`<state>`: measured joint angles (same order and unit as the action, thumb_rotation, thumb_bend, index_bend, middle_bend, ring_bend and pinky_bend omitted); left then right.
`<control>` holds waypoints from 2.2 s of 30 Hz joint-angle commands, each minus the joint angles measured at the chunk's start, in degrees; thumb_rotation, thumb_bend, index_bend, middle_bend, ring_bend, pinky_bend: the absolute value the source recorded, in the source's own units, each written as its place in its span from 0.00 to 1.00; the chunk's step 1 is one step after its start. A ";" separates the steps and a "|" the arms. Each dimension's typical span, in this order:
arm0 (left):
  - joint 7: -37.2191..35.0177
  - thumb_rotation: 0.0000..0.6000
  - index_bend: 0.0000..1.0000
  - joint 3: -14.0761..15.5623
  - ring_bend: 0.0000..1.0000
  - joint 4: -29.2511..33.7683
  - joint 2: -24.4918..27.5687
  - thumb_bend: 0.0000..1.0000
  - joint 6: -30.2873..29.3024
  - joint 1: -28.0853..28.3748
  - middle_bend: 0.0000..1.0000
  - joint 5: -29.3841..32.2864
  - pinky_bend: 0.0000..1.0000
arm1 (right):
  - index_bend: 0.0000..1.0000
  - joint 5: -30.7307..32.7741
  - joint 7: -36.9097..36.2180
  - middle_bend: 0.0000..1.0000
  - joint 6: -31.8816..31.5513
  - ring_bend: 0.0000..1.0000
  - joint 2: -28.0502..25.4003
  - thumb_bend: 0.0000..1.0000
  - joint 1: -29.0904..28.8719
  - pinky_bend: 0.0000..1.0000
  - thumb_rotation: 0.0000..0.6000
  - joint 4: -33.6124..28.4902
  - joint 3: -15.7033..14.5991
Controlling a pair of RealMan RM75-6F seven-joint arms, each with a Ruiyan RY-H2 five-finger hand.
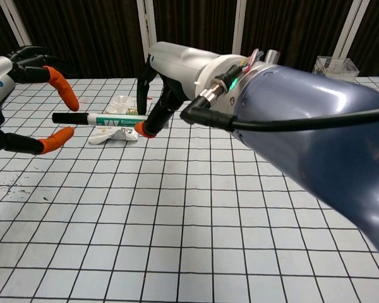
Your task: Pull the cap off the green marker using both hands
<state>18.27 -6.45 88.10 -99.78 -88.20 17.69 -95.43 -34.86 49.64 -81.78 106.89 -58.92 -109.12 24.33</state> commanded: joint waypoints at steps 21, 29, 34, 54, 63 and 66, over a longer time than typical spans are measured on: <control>-2.14 1.00 0.57 -0.25 0.00 -1.32 -0.39 0.52 -2.13 -0.32 0.25 -0.19 0.03 | 0.86 -0.27 -0.61 0.15 0.10 0.12 0.23 0.51 0.10 0.00 1.00 0.38 -0.41; -5.56 1.00 0.57 0.64 0.00 -1.62 1.50 0.52 -5.24 -2.60 0.25 -0.10 0.03 | 0.86 -0.32 -2.97 0.15 0.94 0.12 -0.66 0.51 1.64 0.00 1.00 1.06 -0.99; -9.51 1.00 0.57 1.74 0.00 -4.03 2.60 0.52 -6.59 -4.57 0.25 1.01 0.03 | 0.86 -0.04 -4.95 0.15 2.05 0.12 -2.09 0.51 3.42 0.00 1.00 2.08 -2.12; -19.58 1.00 0.12 1.48 0.00 -15.85 -0.03 0.49 -0.13 -3.32 0.02 5.72 0.00 | 0.34 -0.50 -17.57 0.13 14.42 0.09 -3.24 0.39 10.07 0.00 1.00 17.47 -8.20; -16.72 1.00 0.00 2.55 0.00 -8.96 3.98 0.48 -2.45 -3.65 0.00 2.46 0.00 | 0.03 -1.28 -19.76 0.06 14.07 0.07 -4.64 0.27 11.67 0.00 1.00 15.98 -6.79; -15.01 1.00 0.01 2.75 0.00 -6.27 6.35 0.48 -4.09 -4.61 0.00 1.85 0.00 | 0.03 -2.19 -20.84 0.06 13.09 0.07 -6.93 0.27 13.19 0.00 1.00 13.77 -6.69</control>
<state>2.16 -3.89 80.33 -94.83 -91.16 13.72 -92.90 -36.46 29.48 -68.09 101.03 -46.57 -94.29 17.48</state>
